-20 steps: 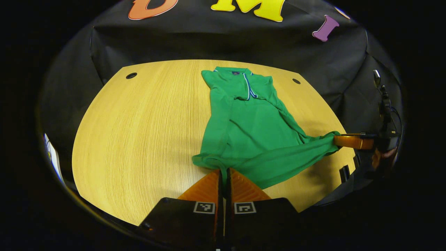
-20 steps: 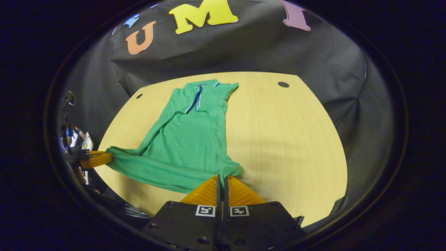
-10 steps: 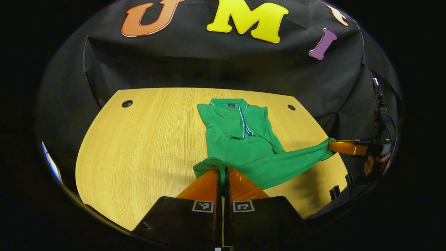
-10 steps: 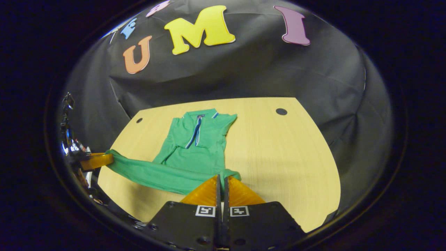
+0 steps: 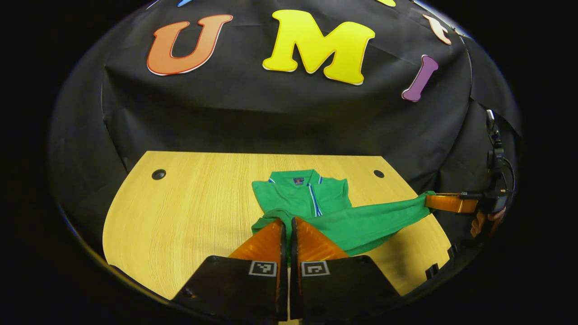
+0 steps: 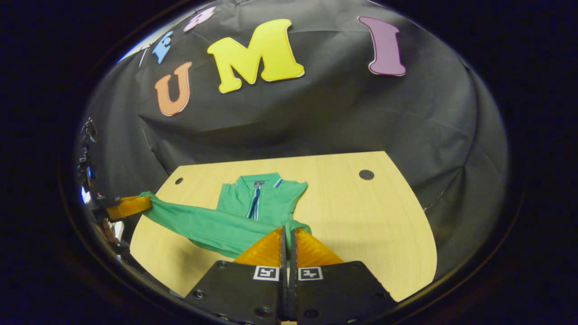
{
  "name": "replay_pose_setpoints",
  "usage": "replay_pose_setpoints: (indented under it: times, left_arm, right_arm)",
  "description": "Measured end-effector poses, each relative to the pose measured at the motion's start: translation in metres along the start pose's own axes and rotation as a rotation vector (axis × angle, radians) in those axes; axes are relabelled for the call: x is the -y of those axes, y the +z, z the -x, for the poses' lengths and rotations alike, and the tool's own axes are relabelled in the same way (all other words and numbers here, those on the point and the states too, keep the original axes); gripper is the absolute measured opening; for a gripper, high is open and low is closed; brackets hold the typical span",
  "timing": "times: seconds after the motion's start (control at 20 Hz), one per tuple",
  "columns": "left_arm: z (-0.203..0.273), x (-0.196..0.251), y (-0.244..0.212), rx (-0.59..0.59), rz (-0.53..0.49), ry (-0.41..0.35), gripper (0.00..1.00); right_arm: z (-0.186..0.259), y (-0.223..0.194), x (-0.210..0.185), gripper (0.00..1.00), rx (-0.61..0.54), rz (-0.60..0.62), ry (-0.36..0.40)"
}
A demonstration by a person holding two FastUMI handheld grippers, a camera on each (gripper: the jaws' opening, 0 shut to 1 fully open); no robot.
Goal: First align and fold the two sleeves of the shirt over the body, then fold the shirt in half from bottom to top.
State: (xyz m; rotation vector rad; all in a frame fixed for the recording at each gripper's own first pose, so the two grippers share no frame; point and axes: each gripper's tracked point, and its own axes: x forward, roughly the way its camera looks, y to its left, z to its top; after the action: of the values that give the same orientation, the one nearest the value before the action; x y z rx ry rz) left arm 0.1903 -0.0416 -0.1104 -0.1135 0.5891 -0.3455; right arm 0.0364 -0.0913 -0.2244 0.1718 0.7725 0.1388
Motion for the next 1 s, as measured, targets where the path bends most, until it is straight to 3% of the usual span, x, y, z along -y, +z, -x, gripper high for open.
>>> replay_pose_setpoints:
  times: [0.35, 0.65, 1.0]
  left_arm:
    - [-0.052, -0.015, 0.045, 0.071, 0.013, 0.047, 0.07]
    - [-0.111, -0.037, 0.059, 0.074, 0.072, 0.071, 0.07]
    - [-0.169, -0.059, 0.080, 0.090, 0.044, 0.098, 0.07]
  right_arm:
    - [-0.054, 0.064, -0.003, 0.01, 0.063, 0.000, 0.001]
    - [-0.120, 0.099, -0.009, 0.00, 0.047, 0.030, 0.018]
    - [-0.181, 0.129, -0.004, 0.01, 0.044, 0.032, 0.020]
